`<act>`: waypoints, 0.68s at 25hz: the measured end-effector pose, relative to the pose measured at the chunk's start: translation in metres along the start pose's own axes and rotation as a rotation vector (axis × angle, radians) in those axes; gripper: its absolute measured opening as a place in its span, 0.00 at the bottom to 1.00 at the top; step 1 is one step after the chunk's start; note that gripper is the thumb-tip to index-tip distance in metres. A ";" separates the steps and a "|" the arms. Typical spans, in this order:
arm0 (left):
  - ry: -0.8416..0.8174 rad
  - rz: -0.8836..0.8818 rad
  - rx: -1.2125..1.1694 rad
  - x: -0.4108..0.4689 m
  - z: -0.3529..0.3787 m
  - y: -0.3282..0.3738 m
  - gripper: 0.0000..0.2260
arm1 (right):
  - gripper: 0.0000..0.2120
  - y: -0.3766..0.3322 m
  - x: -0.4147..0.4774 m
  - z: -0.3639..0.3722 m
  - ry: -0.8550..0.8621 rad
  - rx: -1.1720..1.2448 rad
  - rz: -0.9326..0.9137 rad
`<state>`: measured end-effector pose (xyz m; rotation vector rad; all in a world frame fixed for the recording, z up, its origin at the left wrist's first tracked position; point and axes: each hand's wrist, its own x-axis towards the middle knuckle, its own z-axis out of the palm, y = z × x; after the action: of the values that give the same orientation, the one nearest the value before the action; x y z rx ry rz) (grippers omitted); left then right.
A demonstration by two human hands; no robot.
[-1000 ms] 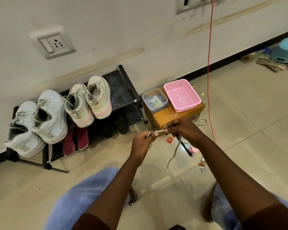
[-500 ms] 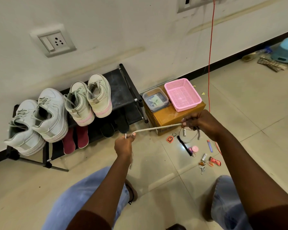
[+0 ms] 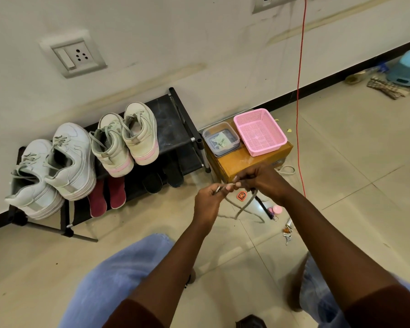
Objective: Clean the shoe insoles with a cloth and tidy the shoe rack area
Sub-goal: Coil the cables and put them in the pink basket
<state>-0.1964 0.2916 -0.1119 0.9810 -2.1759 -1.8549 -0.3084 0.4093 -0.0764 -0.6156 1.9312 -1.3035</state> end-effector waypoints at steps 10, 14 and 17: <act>0.445 -0.278 -0.182 0.024 -0.041 -0.025 0.07 | 0.06 0.013 -0.002 -0.030 0.078 -0.006 0.090; 0.550 -0.341 -0.240 0.027 -0.045 -0.031 0.12 | 0.06 0.013 -0.005 -0.037 0.110 -0.014 0.070; 0.498 -0.250 -0.238 0.021 -0.039 -0.022 0.13 | 0.06 0.006 -0.004 -0.027 0.086 -0.018 0.050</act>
<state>-0.1852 0.2471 -0.1294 1.5163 -1.5683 -1.6715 -0.3274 0.4300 -0.0743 -0.5243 2.0165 -1.3020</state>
